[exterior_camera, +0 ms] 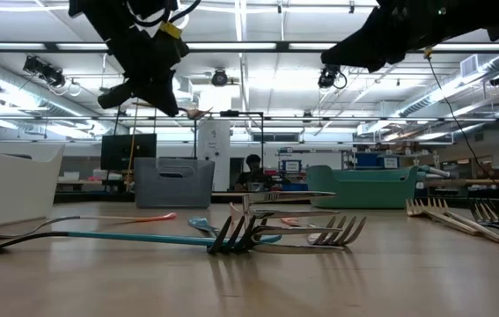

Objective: Sort silverware by color (type)
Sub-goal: Put the gold fork into the black bin

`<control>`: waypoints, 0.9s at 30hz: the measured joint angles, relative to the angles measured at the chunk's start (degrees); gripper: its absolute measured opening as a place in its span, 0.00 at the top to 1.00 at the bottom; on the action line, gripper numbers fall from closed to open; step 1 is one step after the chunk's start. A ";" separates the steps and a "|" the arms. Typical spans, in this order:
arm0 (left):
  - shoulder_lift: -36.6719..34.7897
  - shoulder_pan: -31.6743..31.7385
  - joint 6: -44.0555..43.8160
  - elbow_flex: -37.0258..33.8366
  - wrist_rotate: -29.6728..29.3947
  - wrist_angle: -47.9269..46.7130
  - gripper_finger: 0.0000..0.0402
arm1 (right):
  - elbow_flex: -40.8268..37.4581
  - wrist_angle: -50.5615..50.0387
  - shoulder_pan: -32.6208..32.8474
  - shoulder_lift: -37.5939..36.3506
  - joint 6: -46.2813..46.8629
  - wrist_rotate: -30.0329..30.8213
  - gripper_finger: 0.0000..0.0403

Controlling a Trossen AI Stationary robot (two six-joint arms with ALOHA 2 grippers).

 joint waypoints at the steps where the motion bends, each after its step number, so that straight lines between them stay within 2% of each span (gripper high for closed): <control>1: 0.00 1.14 3.13 0.00 1.14 0.06 0.91 | -0.02 -0.04 -0.02 0.00 -0.56 -0.56 0.86; 3: 0.36 3.63 7.80 0.00 3.46 0.10 0.91 | -0.02 -0.03 -0.02 0.00 -1.24 -1.62 0.86; 5: 1.13 6.04 8.84 -0.02 4.96 0.36 0.91 | -0.02 -0.01 -0.02 0.00 -1.46 -2.62 0.86; 9: 4.51 9.97 10.28 -0.02 4.77 0.84 0.91 | -0.02 0.04 -0.02 0.00 -1.47 -3.54 0.86; 11: 6.89 11.05 12.13 -0.02 2.83 1.94 0.91 | -0.02 0.02 -0.15 0.00 -1.47 -4.26 0.86; 14: 10.32 11.91 12.84 -0.02 0.02 4.07 0.91 | -0.02 0.02 -0.20 0.00 -1.30 -4.67 0.86; 18: 13.56 12.69 12.49 0.28 -0.29 3.51 0.91 | -0.02 0.02 -0.20 0.00 -1.23 -4.89 0.86; 27: 18.19 13.27 12.43 3.68 3.47 1.02 0.91 | -0.02 0.66 -0.31 0.00 -0.93 -4.91 0.86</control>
